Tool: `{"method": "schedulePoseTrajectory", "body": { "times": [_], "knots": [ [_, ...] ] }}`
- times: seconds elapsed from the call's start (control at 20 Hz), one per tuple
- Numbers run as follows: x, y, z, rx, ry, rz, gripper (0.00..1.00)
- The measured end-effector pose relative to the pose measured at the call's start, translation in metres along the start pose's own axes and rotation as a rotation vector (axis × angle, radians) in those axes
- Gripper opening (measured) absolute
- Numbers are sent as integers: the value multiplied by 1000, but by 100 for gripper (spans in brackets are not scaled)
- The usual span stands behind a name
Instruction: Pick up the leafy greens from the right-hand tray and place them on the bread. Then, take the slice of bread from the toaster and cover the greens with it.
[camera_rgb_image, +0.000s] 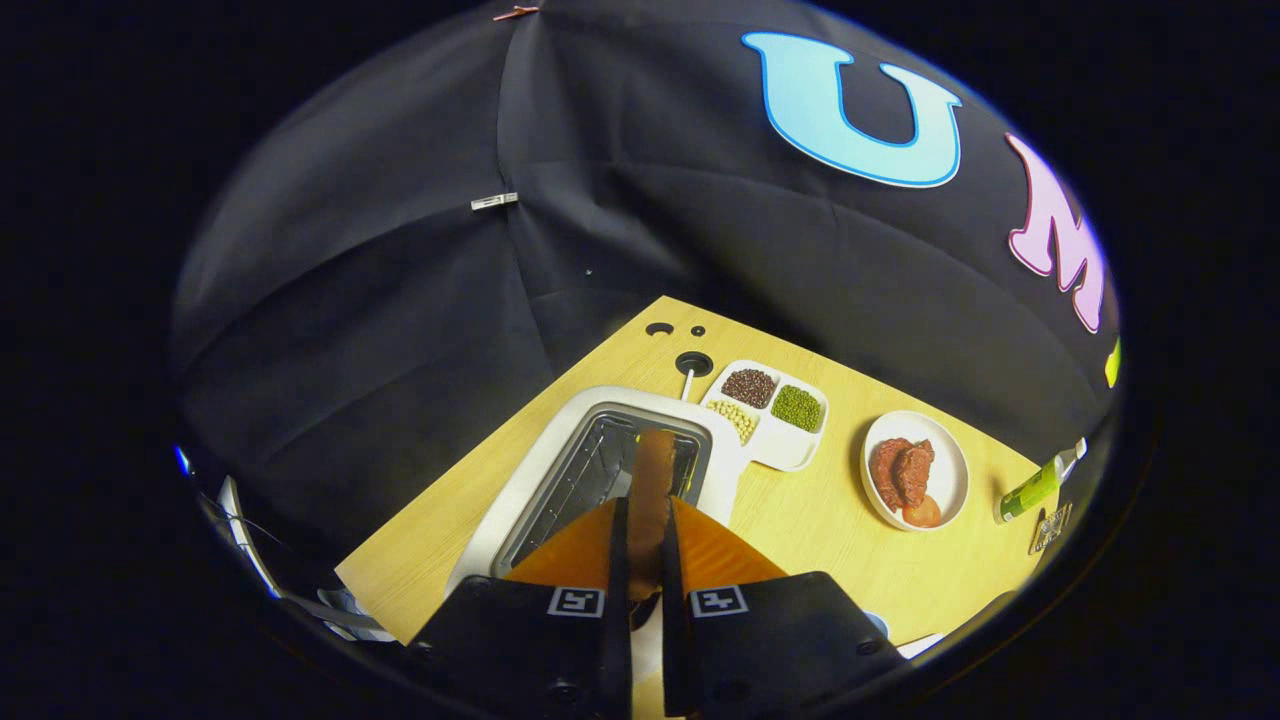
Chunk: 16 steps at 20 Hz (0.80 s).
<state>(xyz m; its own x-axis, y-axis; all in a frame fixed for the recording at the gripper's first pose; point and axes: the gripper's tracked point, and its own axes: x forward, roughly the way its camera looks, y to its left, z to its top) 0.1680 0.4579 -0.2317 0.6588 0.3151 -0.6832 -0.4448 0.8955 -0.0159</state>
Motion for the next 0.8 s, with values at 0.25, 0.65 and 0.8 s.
{"method": "schedulePoseTrajectory", "body": {
  "times": [0.25,0.65,0.8],
  "knots": [
    [-14,6,12,-25,-40,44,12],
    [-62,-18,43,22,-133,63,11],
    [-82,-29,53,49,-166,58,11]
  ]
}}
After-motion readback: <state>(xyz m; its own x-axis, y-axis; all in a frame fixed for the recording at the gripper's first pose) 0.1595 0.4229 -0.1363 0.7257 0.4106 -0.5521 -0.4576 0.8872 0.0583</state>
